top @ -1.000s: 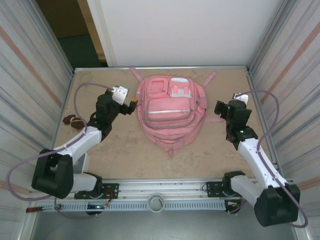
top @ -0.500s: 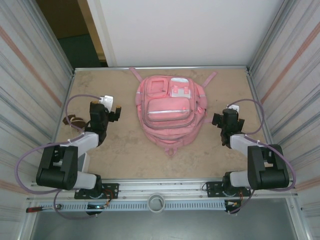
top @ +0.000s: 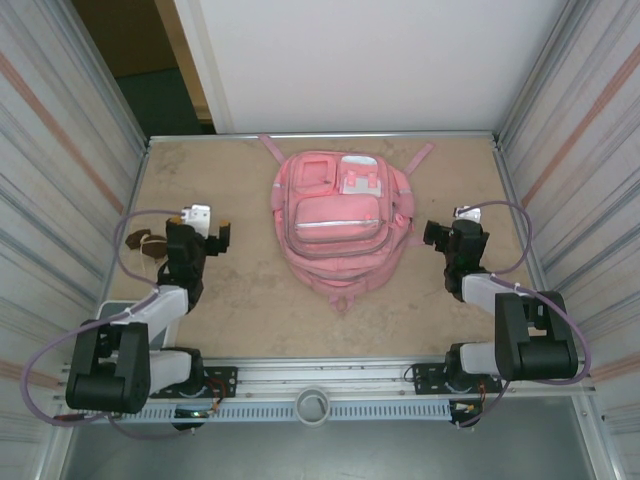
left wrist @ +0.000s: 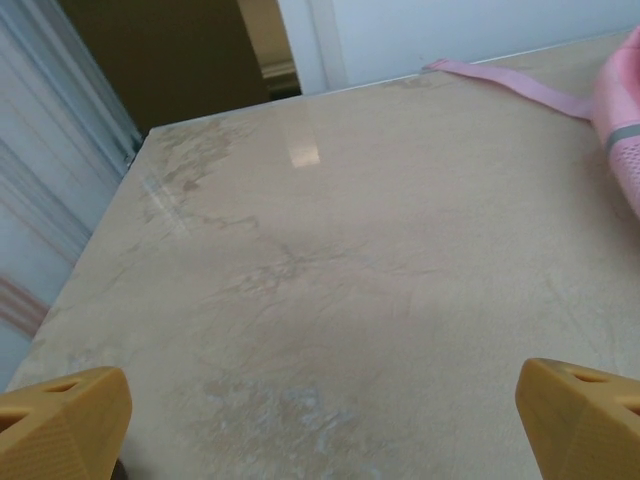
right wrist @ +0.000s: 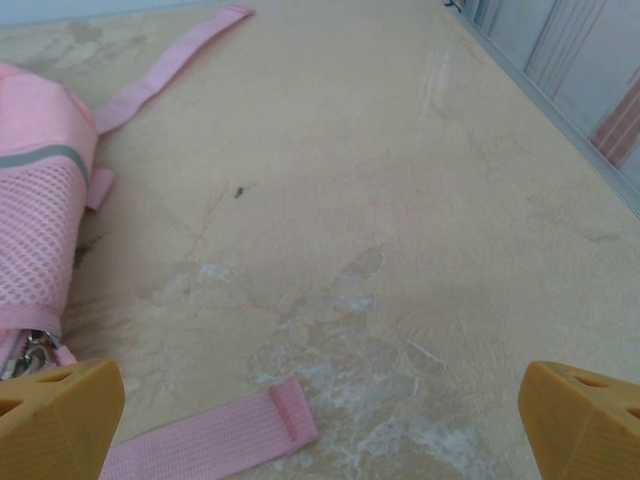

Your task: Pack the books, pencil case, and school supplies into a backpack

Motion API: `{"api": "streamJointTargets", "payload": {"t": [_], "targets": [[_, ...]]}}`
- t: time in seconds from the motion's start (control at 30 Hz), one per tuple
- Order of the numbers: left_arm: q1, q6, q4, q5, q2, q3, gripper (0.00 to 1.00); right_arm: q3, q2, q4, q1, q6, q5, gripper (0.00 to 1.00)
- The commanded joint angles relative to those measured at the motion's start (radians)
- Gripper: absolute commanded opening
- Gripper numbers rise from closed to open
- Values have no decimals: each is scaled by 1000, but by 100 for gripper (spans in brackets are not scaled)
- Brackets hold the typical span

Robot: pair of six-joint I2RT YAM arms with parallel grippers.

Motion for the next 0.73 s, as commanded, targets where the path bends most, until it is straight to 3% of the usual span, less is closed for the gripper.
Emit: {"api": "streamJointTargets", "payload": {"t": [0.0,0.07,0.2,0.27,0.3,0.4,0.5,0.7], "targets": [[69,-133,82,111,10,-32,99,-29,-8,106,-16,-27,-23,99],[99,-166,218,184,99,-43,99,-36,28,171,-33,-26,-46,99],[78,-132,177,228,269,46,99,-44,236,416,-82,-13,-165,99],[22,-72,279,163,342,41,99,21,203,225,-55,-39,-157,99],[21,-78,229,162,317,38,99,1,223,305,-54,-46,-153,99],[60,-99,232,237,333,54,99,19,212,253,-62,-44,-186,99],[28,-83,236,174,330,49,99,18,208,253,-58,-51,-187,99],[28,-85,215,174,316,47,99,19,209,245,-61,-52,-202,99]]}}
